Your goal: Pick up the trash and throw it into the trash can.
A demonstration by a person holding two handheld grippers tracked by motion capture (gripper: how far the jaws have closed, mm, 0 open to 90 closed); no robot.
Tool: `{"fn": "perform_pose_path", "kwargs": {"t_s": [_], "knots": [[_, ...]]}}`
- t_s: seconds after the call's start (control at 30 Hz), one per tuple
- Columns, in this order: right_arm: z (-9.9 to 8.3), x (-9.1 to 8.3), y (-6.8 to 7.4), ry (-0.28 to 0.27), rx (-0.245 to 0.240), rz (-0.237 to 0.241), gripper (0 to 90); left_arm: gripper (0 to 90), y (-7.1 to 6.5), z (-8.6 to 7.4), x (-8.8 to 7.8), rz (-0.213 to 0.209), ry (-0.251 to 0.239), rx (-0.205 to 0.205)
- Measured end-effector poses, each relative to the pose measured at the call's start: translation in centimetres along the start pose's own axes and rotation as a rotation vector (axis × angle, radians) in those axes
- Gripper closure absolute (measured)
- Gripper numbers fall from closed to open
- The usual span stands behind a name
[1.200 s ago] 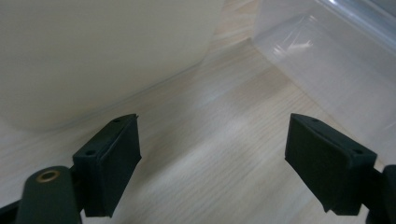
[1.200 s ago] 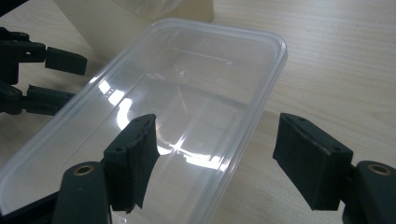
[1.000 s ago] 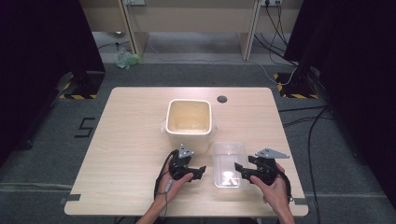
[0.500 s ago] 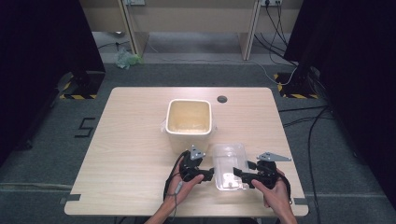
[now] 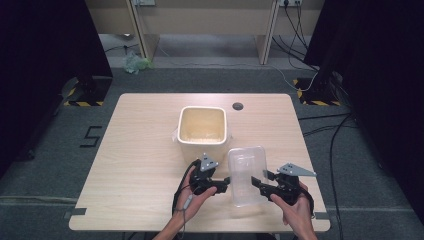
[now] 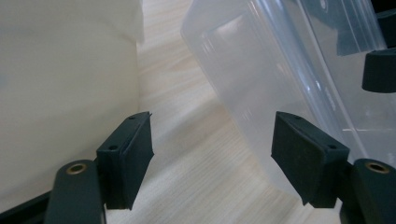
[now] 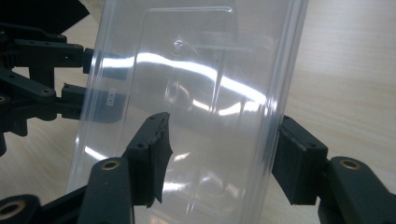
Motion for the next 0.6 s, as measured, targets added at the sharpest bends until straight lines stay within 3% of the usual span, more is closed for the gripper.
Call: {"fn": "perform_pose_path", "kwargs": {"t_s": [0.2, 0.4, 0.6], "knots": [[1.5, -0.8, 0.6, -0.029, -0.029, -0.006, 44.7, 29.2, 0.2, 1.2, -0.8, -0.007, -0.007, 0.001], [3.6, -1.8, 1.6, -0.050, -0.054, -0.009, 46.4, 29.5, 0.7, 3.2, -2.6, -0.054, -0.006, -0.013], [5.2, -2.0, 2.4, -0.057, -0.072, 0.001, 46.4, 29.5, 1.5, 4.7, -4.0, -0.038, -0.009, 0.002]]}}
Point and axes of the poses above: each handheld gripper's, and its own axes: x roughly forward along the jaws, z roughly out of its top, y roughly to its left, the point moved 5 cm from there along x, roughly forward along the jaws, and after that the axes turned 1 degree about z, right-handed, at the moved point
